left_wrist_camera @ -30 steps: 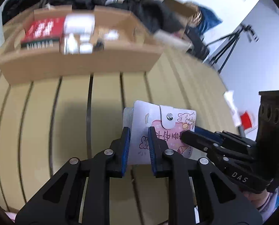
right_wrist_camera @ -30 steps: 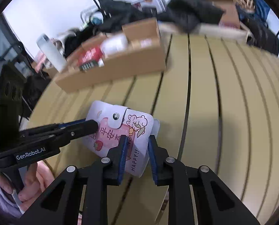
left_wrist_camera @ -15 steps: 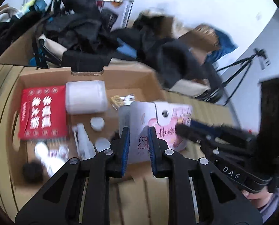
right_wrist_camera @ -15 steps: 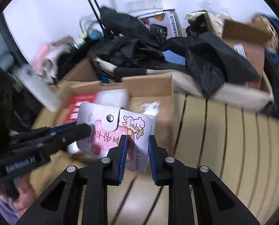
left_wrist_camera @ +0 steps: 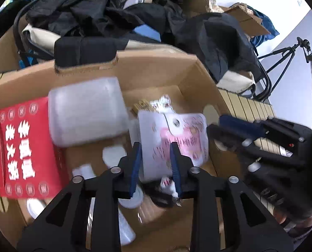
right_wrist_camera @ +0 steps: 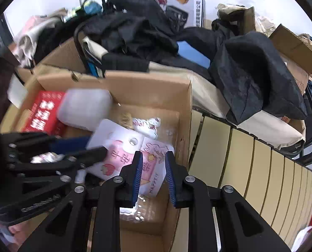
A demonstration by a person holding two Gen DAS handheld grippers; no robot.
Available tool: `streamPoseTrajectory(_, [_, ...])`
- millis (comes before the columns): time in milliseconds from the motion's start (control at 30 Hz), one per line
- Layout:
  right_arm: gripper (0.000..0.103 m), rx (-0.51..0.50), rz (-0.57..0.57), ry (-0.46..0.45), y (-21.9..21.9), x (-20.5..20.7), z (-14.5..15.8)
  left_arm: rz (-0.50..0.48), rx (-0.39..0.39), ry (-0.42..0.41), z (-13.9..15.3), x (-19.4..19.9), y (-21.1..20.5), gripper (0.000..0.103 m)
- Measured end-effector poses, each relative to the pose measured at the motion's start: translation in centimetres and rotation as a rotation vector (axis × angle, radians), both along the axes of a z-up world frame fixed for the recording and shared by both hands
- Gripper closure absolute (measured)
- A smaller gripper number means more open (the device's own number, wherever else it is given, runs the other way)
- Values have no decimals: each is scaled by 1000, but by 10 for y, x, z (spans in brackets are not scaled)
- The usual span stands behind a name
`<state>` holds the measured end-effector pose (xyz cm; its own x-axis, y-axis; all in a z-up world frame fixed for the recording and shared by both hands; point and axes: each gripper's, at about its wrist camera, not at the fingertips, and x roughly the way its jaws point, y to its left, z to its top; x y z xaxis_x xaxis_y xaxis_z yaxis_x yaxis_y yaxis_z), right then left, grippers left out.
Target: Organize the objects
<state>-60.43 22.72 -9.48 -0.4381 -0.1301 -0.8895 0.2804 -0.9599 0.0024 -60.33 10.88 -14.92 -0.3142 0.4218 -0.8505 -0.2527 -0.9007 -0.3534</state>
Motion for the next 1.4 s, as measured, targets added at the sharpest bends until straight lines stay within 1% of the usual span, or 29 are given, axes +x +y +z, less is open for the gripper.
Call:
streamPoseTrajectory(33, [79, -11, -6, 7, 2, 2, 7, 0, 6, -2, 5, 8, -4, 78])
streamPoseTrajectory(67, [79, -11, -15, 17, 5, 7, 15, 4, 22, 17, 13, 19, -10, 75])
streamPoseTrajectory(100, [79, -9, -21, 27, 6, 9, 21, 20, 14, 46, 23, 34, -22, 71])
streamPoseTrajectory(133, [78, -9, -26, 42, 8, 14, 30, 38, -8, 65, 30, 44, -30, 62])
streamPoseTrajectory(167, [75, -7, -26, 52, 11, 20, 39, 52, -26, 85, 38, 53, -38, 58])
streamPoseTrajectory(200, [71, -3, -26, 61, 11, 23, 44, 66, -54, 113, 49, 65, -49, 57])
streamPoseTrajectory(233, [54, -3, -26, 77, 12, 28, 52, 75, -94, 146, 62, 77, -59, 53])
streamPoseTrajectory(267, [24, -11, -21, 92, 13, 36, 62, 78, -127, 164, 70, 84, -65, 43])
streamPoseTrajectory(300, [13, -20, -14, 99, 12, 39, 67, 84, -190, 188, 80, 96, -75, 38])
streamPoseTrajectory(333, [11, -30, -5, 109, 11, 44, 73, 100, -256, 211, 88, 105, -84, 34])
streamPoseTrajectory(367, [11, -35, 4, 116, 9, 54, 82, 128, -326, 238, 97, 120, -95, 32])
streamPoseTrajectory(400, [11, -41, 7, 121, 9, 61, 88, 155, -360, 248, 104, 131, -105, 30])
streamPoseTrajectory(433, [11, -55, 11, 128, 7, 71, 94, 179, -369, 248, 109, 141, -113, 23])
streamPoseTrajectory(467, [11, -70, 18, 132, 6, 80, 100, 200, -361, 242, 116, 153, -122, 16])
streamPoseTrajectory(533, [11, -97, 29, 136, 1, 99, 109, 228, -351, 247, 126, 174, -133, 13])
streamPoseTrajectory(633, [11, -107, 53, 144, -11, 133, 117, 282, -387, 281, 145, 207, -138, 13])
streamPoseTrajectory(767, [11, -122, 85, 164, -20, 185, 124, 336, -377, 317, 162, 257, -137, 13])
streamPoseTrajectory(833, [11, -121, 81, 183, -22, 220, 123, 378, -392, 358, 168, 293, -134, 12])
streamPoseTrajectory(867, [11, -127, 79, 199, -21, 239, 123, 390, -399, 376, 169, 307, -133, 11])
streamPoseTrajectory(900, [11, -143, 81, 211, -21, 261, 121, 404, -401, 403, 170, 330, -131, 10])
streamPoseTrajectory(967, [11, -187, 78, 220, -19, 301, 115, 414, -378, 421, 173, 359, -131, 0])
streamPoseTrajectory(1033, [11, -216, 73, 217, -19, 339, 107, 427, -339, 439, 174, 390, -131, 0])
streamPoseTrajectory(1067, [11, -219, 71, 219, -20, 353, 105, 448, -336, 449, 172, 408, -132, 0])
streamPoseTrajectory(1100, [11, -215, 68, 221, -21, 369, 102, 454, -340, 461, 171, 421, -133, 0])
streamPoseTrajectory(1167, [11, -173, 77, 242, -26, 400, 95, 467, -364, 475, 167, 444, -132, 0])
streamPoseTrajectory(1233, [11, -153, 66, 251, -29, 423, 88, 468, -384, 484, 164, 465, -130, 0])
streamPoseTrajectory(1300, [11, -163, 45, 257, -30, 445, 83, 462, -393, 491, 161, 484, -124, 0])
streamPoseTrajectory(1333, [11, -174, 39, 261, -30, 452, 84, 454, -393, 489, 160, 492, -121, 0])
streamPoseTrajectory(1400, [11, -196, 29, 278, -32, 469, 85, 436, -369, 477, 158, 506, -117, 0])
